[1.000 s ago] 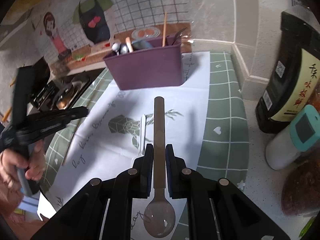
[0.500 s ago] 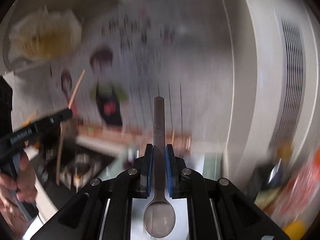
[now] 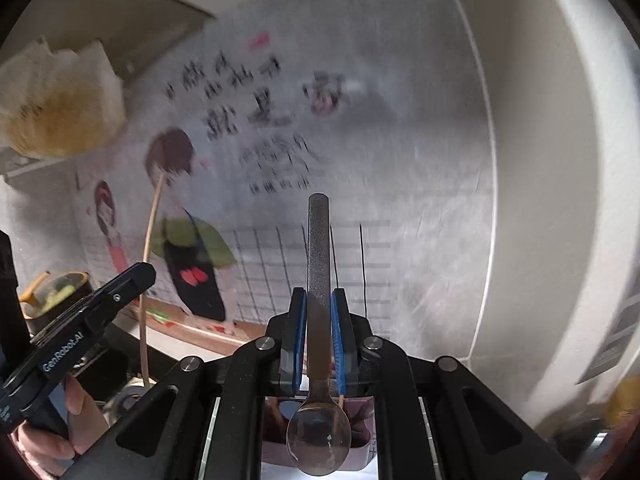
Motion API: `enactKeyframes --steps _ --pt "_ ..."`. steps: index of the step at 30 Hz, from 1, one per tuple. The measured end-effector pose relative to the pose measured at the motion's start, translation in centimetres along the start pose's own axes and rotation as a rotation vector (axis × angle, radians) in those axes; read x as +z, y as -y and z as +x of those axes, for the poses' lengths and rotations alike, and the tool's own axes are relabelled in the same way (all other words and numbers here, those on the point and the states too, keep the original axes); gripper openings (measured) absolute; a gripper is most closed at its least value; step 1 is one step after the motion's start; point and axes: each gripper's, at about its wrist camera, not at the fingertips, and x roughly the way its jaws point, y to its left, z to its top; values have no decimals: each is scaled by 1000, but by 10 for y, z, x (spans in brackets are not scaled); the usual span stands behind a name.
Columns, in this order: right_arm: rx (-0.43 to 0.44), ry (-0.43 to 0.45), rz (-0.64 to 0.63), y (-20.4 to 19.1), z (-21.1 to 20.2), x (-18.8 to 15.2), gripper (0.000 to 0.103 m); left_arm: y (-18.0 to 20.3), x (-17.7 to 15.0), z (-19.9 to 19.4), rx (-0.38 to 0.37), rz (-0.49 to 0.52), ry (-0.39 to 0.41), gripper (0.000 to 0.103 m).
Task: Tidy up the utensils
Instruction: 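Lift the spoon and chopstick over the caddy and open both tools to drop them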
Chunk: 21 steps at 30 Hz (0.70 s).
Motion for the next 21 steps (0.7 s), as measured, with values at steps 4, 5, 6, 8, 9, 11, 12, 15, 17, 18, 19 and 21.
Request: enactKeyframes --steps 4,5,6,8,9,11,12,15,17,18,19,21 --pt "-2 -83 19 9 46 -21 11 -12 -22 40 -1 -18 -72 6" --pt "-8 -99 20 11 55 -25 11 -14 -26 46 0 -24 -79 6" --pt "-13 -112 19 12 63 -28 11 -17 -30 52 0 -32 -86 6" --pt "-16 -139 18 15 79 -36 11 -20 -37 64 19 -40 -98 6" --pt "-13 -148 19 16 86 -39 11 -21 -41 70 31 -45 -102 6" --pt "-4 -164 18 18 96 -46 11 -24 -48 77 41 -55 -110 6" --pt "2 -172 15 19 101 -51 11 -24 -51 81 49 -51 -111 6" --pt "11 -191 20 19 116 -60 11 -26 -58 89 62 -46 -121 6" --pt "18 -197 32 21 124 -63 11 -27 -63 92 70 -42 -121 6" --pt "22 -198 36 22 125 -64 11 -27 -64 92 78 -37 -114 6" --pt "24 -195 39 23 126 -66 11 -27 -66 92 86 -27 -111 6" --pt "25 -187 37 24 129 -69 11 -28 -68 94 92 -21 -109 6"
